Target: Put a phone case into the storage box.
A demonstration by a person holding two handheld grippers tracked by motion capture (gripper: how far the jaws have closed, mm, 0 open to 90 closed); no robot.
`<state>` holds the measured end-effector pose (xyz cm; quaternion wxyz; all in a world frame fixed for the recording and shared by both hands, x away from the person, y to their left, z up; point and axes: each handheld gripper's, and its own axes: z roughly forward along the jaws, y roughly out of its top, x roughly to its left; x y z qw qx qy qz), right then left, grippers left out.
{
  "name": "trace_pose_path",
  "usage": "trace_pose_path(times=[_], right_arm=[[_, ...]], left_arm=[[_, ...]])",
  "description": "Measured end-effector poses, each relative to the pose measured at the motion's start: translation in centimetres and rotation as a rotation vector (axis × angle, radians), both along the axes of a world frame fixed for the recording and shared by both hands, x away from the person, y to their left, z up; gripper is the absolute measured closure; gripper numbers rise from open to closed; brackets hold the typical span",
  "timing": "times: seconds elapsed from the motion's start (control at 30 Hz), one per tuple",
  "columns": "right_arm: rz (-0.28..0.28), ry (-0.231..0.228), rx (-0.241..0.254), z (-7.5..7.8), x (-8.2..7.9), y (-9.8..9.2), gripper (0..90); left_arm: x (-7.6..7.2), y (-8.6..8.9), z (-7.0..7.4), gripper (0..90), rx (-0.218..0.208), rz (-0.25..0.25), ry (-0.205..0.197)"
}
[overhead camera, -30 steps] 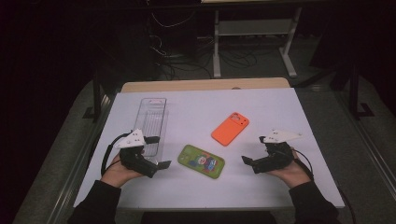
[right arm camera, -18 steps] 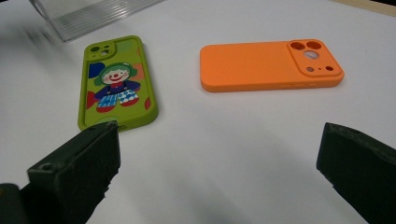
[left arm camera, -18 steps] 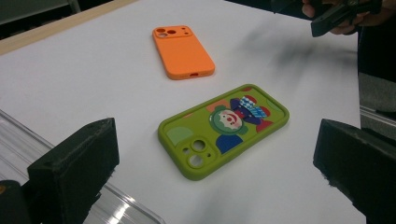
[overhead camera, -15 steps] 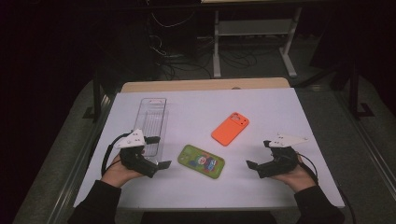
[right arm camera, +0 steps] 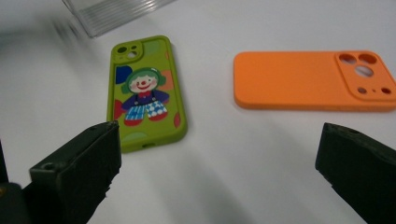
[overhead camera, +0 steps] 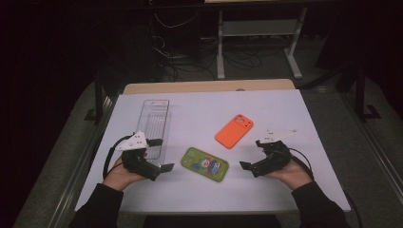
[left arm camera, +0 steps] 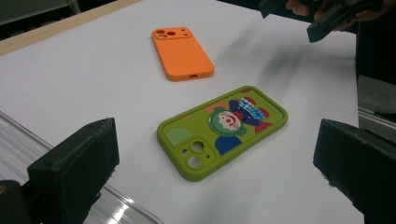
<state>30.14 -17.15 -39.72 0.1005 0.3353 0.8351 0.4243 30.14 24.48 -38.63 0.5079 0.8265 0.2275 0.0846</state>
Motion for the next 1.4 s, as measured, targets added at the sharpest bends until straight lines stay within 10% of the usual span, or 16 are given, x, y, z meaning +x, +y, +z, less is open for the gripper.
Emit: trace_pose_path(times=[1.4], right_arm=[[0.233, 0.087, -0.33, -1.0, 2.7, 11.3, 3.0]], left_arm=[[0.0, -0.2, 0.0, 0.0, -0.008, -0.009, -0.009]])
